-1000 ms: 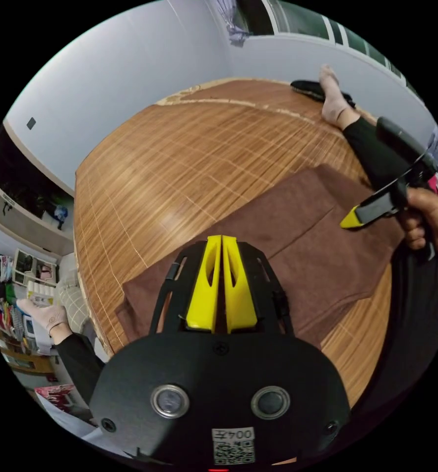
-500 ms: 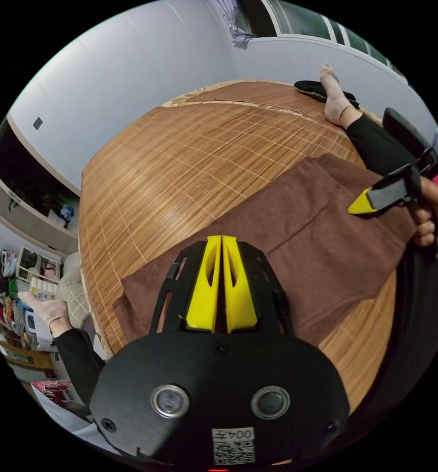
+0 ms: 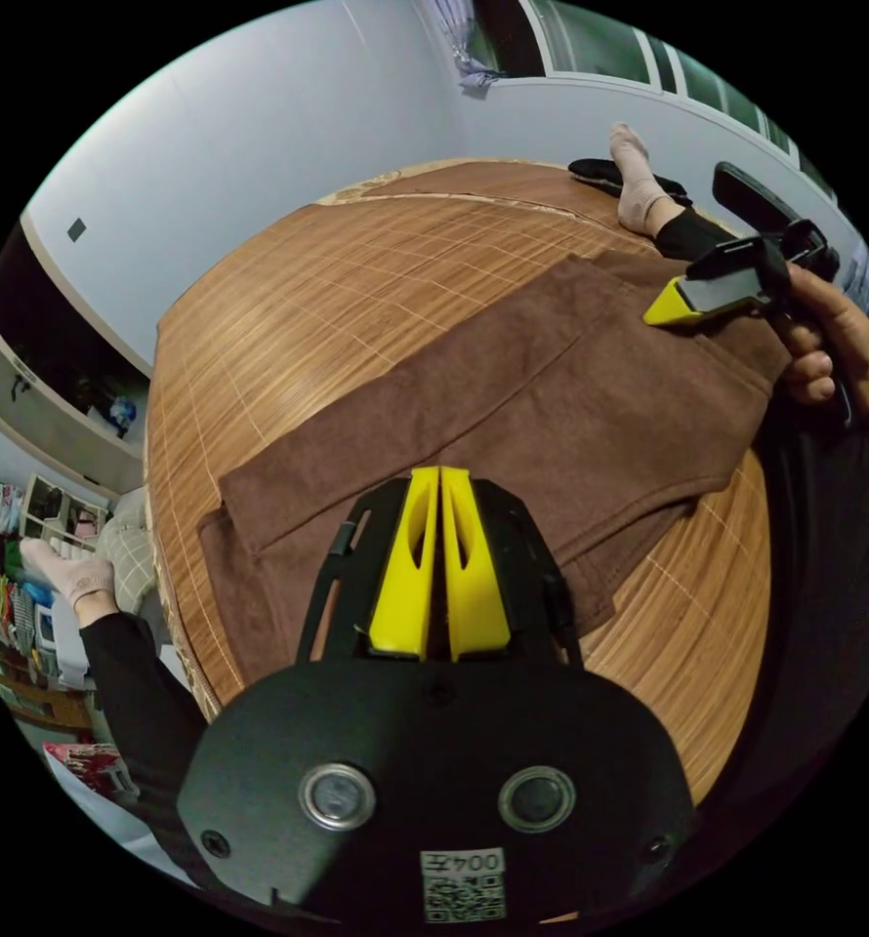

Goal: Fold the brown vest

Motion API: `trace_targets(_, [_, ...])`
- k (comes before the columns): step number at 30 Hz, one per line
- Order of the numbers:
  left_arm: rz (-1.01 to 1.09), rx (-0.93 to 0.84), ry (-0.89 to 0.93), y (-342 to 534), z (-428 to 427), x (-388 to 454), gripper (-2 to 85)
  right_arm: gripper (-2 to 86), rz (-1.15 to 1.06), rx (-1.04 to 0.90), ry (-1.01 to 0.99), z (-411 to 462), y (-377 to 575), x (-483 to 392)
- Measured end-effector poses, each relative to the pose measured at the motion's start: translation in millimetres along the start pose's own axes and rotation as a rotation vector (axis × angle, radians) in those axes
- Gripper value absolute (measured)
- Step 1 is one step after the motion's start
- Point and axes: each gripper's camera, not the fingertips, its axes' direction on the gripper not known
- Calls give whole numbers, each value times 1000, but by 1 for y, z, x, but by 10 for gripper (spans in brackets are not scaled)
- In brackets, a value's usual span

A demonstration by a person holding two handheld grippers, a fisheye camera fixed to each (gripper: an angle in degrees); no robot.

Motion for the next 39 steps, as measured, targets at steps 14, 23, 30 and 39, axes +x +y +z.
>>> trace_targets(14, [-40,9,62,17,-69,-73,1,14,-117,-95,211,89,-22,-135])
trace_targets(23, [-210,9,281,49,-167,-221,1,22,-198,-193,311,173,-42,-204])
trace_targets(30, [-389,-21,293,97,-190,-311,1,31,-220,-253,307,256,-61,-222])
trace_targets(39, [-502,-10,336,121,-209,-366,1,45,-179,-351,367,356,-85,-206])
